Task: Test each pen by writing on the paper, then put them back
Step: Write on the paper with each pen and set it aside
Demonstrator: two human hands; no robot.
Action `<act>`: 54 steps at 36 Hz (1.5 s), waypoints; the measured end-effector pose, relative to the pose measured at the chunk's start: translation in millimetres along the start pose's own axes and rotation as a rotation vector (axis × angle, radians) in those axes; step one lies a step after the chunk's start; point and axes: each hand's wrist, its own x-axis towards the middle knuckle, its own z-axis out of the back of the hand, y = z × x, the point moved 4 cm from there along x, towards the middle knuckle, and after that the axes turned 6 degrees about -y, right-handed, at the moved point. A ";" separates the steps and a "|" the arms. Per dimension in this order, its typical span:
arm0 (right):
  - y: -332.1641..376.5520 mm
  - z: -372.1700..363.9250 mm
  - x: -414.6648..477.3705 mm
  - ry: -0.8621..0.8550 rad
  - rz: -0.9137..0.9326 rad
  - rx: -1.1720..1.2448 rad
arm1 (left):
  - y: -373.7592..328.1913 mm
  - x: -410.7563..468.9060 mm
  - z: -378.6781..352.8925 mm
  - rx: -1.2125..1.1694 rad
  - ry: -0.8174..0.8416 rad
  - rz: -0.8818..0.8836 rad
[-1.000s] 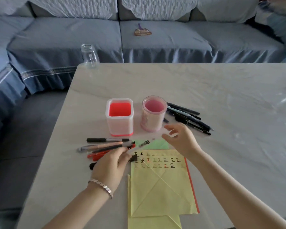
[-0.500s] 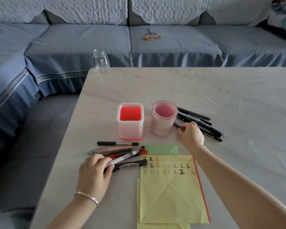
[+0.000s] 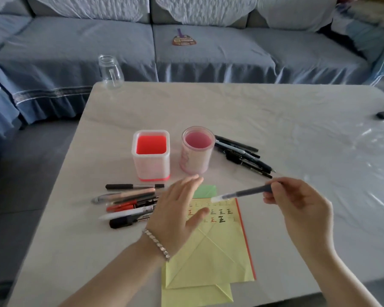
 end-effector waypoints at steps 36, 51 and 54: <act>-55.6 -69.4 -76.1 0.560 -0.080 -0.011 | 43.2 -67.9 21.8 -0.055 0.209 0.303; -105.8 -68.2 -98.6 0.763 0.549 -0.632 | 39.3 -109.4 -19.8 0.201 0.247 -0.003; -107.2 -65.9 -91.7 0.783 0.544 -0.613 | 33.5 -106.5 -25.5 0.221 0.235 0.014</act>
